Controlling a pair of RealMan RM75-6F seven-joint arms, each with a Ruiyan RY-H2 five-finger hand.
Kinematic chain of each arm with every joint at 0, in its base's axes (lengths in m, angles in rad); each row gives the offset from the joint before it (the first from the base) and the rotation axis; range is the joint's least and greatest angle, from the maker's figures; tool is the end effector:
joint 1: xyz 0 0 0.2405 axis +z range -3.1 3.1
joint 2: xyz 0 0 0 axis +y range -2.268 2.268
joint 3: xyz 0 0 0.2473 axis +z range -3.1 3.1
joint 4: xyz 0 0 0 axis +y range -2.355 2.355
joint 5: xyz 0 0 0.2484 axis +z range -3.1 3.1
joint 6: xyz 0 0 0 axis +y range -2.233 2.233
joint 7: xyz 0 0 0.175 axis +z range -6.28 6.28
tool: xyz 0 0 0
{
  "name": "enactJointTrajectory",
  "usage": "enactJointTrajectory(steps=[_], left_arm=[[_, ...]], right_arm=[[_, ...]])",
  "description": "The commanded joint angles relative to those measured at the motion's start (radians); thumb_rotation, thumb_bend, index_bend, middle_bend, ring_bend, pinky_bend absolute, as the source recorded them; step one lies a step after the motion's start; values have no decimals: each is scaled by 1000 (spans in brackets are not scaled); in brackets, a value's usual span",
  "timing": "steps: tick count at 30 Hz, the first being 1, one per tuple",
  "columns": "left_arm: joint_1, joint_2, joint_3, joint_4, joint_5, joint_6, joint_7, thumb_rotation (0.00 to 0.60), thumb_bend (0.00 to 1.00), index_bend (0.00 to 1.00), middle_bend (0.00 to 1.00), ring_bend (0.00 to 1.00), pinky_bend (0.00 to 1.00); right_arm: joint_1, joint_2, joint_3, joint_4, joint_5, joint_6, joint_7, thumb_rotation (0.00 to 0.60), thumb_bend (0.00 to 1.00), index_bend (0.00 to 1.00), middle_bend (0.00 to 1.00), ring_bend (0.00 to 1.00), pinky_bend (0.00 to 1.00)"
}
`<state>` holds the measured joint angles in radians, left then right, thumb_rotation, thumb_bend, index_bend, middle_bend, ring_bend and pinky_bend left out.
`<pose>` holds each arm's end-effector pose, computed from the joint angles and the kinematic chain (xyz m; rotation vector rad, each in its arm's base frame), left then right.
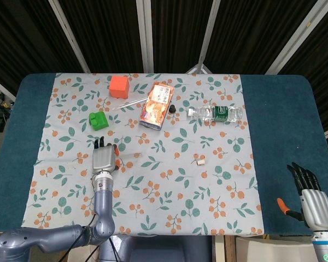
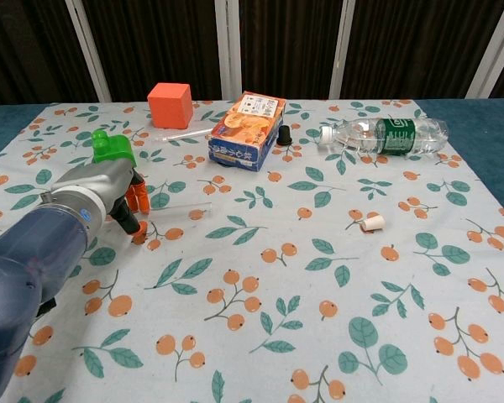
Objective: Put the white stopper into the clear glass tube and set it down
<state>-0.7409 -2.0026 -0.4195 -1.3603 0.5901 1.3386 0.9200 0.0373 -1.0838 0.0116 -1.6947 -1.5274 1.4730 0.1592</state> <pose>-0.1116 0.3589 -0.1207 -1.3908 -1.1580 -0.6048 -0.3121 -0.1888 0.1125 1.3292 -1.1190 1.0066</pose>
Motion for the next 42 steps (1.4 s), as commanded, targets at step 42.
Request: enactJointTrajectory(steps=[42], left_arm=[[86,311,100,-241,393,-179,-507,600,742,548,428,71,0]], right_arm=[[57,-49,49,-78,32,-57,-172,600,357,4,0,0,0]])
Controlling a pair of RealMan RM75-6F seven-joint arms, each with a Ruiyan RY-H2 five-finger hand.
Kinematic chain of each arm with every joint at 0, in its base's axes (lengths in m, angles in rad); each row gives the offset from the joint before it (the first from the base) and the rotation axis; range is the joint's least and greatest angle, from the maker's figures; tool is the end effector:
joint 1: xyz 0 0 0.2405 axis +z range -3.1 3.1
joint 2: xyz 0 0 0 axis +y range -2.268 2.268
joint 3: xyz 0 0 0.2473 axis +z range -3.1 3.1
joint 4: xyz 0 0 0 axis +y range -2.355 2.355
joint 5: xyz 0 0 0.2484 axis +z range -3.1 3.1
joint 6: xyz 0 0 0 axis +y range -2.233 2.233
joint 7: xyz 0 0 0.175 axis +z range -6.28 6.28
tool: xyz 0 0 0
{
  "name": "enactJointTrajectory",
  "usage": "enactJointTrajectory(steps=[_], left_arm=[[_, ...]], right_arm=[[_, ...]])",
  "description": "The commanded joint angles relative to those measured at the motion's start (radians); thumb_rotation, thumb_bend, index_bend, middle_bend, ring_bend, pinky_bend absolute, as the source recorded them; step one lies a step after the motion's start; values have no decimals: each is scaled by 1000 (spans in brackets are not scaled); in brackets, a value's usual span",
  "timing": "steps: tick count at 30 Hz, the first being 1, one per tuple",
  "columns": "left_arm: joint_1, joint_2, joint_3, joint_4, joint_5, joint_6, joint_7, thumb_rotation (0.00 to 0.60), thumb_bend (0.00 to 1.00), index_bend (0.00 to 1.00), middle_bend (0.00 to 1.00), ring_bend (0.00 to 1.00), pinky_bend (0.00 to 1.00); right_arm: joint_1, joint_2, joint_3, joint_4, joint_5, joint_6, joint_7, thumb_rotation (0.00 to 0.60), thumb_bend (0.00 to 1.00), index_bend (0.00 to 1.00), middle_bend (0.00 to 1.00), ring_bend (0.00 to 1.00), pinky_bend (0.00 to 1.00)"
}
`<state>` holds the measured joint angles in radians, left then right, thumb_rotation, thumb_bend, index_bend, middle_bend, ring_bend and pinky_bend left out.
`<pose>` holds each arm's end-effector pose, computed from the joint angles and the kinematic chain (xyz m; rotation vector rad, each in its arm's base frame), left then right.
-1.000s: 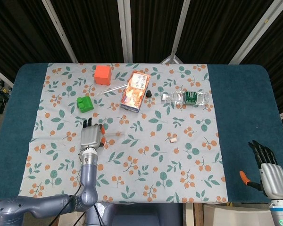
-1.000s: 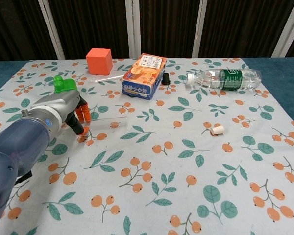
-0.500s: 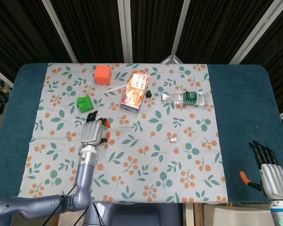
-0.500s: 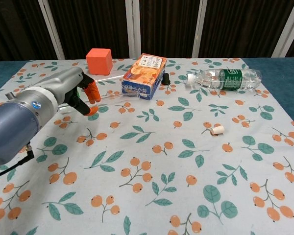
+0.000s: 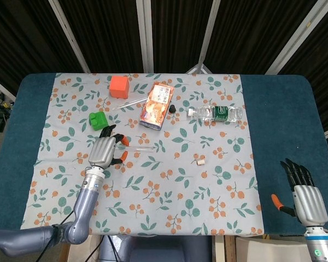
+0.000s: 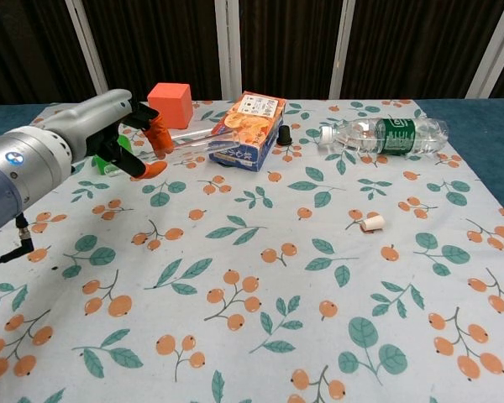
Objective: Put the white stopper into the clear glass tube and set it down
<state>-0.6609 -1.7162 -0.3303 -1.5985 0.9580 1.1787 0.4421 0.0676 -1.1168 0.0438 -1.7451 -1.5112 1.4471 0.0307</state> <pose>-0.0894 0.3586 -0.0625 -1.5119 -1.1944 -1.1212 -0.2901 -0.2050 0.0994 1.3642 -1.0680 0.9969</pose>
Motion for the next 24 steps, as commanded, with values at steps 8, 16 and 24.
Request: enactJointTrajectory(steps=[8,16,24], left_arm=[[18,88,9,-3,68,-52,-135,600,742,549,428,71,0],[15,130,-14,-17,94,-59,-197,600,742,551,430,71,0],[16,183,-40,-61,101,-46,-226,600,742,551,430,71,0]], right_arm=[[144,-66,90,-89,118,-165,-218,600,357,139,32,0,0],[256,-145,137,-37,189,-272,-345,600,357,333,126,37,33],[365,-256,159,59,238,-373,-402,600,357,380,160,58,55]])
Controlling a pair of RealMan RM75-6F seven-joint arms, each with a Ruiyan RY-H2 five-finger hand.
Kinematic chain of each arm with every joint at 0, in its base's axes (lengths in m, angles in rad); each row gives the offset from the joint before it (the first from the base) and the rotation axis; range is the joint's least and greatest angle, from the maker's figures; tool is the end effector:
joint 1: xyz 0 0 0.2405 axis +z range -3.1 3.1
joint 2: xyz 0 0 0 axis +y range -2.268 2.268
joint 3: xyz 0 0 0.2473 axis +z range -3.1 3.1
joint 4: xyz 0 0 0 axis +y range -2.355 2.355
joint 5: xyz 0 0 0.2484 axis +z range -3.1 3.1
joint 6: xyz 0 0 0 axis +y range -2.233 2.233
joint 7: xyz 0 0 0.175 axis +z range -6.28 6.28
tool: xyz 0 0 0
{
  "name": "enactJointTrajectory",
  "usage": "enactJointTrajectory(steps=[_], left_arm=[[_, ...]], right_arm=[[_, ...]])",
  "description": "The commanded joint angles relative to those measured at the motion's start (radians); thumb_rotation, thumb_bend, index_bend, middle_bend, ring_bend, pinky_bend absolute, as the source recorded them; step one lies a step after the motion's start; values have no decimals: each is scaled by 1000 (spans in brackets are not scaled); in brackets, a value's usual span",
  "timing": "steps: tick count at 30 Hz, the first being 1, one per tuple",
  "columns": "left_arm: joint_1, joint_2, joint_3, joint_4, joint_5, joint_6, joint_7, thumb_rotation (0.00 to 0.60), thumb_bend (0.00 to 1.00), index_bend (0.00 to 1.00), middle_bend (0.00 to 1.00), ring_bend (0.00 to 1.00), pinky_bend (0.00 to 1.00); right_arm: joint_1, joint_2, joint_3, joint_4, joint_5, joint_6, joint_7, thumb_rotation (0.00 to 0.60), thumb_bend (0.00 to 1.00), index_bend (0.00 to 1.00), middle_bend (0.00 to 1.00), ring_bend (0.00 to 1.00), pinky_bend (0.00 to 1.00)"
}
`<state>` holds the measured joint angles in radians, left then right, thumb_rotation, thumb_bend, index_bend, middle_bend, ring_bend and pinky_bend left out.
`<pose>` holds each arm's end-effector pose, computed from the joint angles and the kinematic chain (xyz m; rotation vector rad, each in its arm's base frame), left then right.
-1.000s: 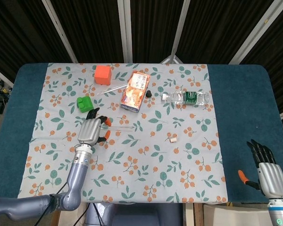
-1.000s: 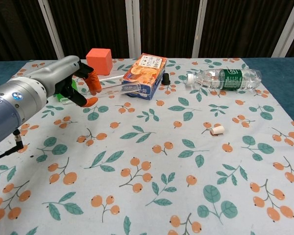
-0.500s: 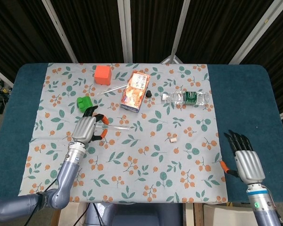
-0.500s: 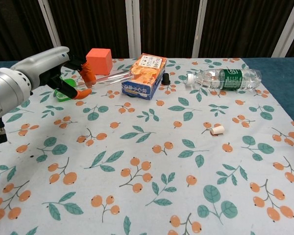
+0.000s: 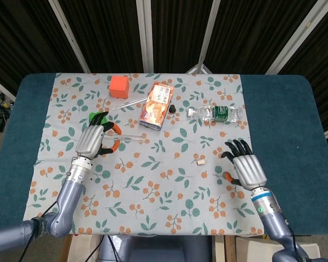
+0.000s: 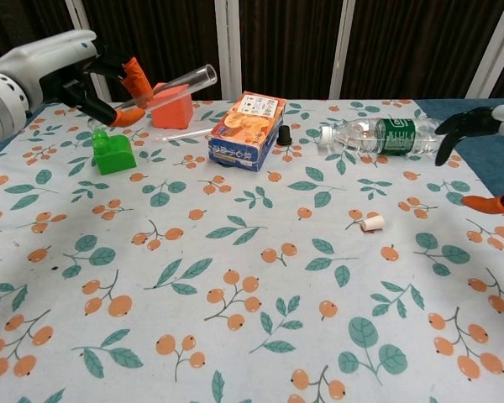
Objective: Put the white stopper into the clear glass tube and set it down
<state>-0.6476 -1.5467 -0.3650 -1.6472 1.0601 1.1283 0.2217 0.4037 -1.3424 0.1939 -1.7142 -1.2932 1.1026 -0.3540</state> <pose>-0.0955 0.3807 -0.0096 -1.4834 -1.1864 -1.2874 -0.1961 -0.3132 0.0081 1.6844 -0.9566 0.9186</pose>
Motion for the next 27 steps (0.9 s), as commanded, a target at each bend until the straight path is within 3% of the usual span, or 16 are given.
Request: enactJointTrajectory(steps=[1,12,27], left_arm=[[5,23,-7,-19,-4,7,-9,600,742,551,430,71,0],[11,77,-7,-48,-23,15,-4,600,742,550,430,71,0],[-11,80,-4,-48,-45,29,19,600,742,550,430,71,0]], right_arm=[[43,-46,13,44,30,-41,-22,600,357,381,160,58,56],[149,-159,30,183,87,-127,-48,600,357,430,177,70,81],[206,-252,-10,362,83,-176,-11,600,356,430,177,70,87]])
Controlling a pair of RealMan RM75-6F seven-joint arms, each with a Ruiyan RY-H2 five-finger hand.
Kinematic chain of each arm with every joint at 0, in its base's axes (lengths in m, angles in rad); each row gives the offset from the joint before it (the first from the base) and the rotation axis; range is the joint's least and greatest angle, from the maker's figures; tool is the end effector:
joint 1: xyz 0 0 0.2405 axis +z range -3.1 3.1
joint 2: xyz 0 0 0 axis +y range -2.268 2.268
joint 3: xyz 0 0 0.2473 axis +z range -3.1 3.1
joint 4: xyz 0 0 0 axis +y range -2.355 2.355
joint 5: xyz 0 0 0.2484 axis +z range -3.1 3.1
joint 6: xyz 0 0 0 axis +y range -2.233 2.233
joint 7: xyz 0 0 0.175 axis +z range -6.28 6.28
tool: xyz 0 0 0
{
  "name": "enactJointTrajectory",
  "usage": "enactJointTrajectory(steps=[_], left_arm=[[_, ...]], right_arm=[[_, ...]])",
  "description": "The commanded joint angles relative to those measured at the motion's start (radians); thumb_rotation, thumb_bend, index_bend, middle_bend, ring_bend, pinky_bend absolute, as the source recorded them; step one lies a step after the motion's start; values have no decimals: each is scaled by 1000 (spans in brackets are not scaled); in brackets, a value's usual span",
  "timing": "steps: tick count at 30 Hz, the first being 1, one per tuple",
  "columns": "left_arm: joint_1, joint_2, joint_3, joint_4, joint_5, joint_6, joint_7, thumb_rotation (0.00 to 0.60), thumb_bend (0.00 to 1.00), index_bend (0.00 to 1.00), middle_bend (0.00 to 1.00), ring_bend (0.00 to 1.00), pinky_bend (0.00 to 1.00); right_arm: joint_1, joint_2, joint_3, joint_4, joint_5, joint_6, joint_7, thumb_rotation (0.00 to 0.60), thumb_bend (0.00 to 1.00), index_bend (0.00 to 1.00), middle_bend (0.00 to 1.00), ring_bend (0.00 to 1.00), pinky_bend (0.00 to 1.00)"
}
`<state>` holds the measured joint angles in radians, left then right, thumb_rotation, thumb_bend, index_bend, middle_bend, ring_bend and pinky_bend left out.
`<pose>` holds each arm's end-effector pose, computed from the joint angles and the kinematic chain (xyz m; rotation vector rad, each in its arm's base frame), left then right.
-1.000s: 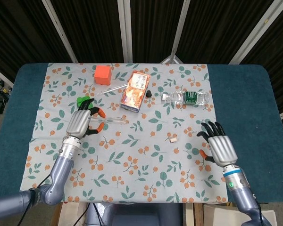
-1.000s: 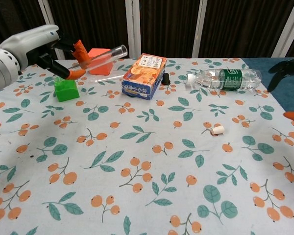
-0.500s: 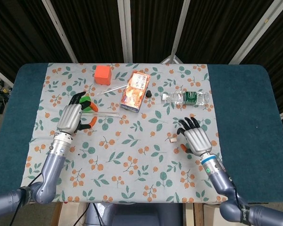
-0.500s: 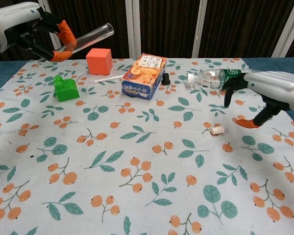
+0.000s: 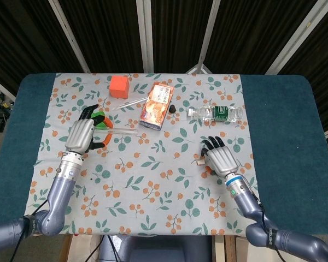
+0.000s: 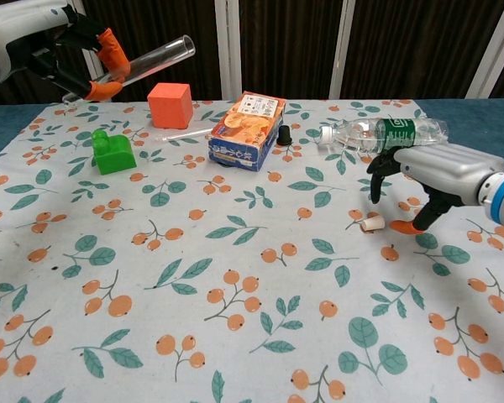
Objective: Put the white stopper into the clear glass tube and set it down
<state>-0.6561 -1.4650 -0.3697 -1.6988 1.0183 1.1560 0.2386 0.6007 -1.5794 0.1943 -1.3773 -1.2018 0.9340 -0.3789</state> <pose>-0.1002 0.3867 0.0169 -1.4529 -1.1451 -1.2726 -0.1894 -0.3645 -0.0671 1.8322 -0.9147 0.8036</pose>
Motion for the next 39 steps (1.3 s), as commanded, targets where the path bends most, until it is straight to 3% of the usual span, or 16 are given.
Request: enactJointTrajectory(steps=[1,16,39], left_arm=[[-4,-3,2,7,-7,0,4,600,742,550,430,71,0],[-16,-11,8,27,-5,12,-1,600,742,550,430,71,0],[-16,-8,23,47,-13,12,-24,600,742,550,430,71,0]], right_arm=[[12,-22,-14,37,-14,-9,20,600,357,430,177,70,87],[37,-78,-24,150,-40,-9,79,600,356,452,186,76,87],[44,-100,-36,166,-32,7,71,600,356,516,214,88,87]])
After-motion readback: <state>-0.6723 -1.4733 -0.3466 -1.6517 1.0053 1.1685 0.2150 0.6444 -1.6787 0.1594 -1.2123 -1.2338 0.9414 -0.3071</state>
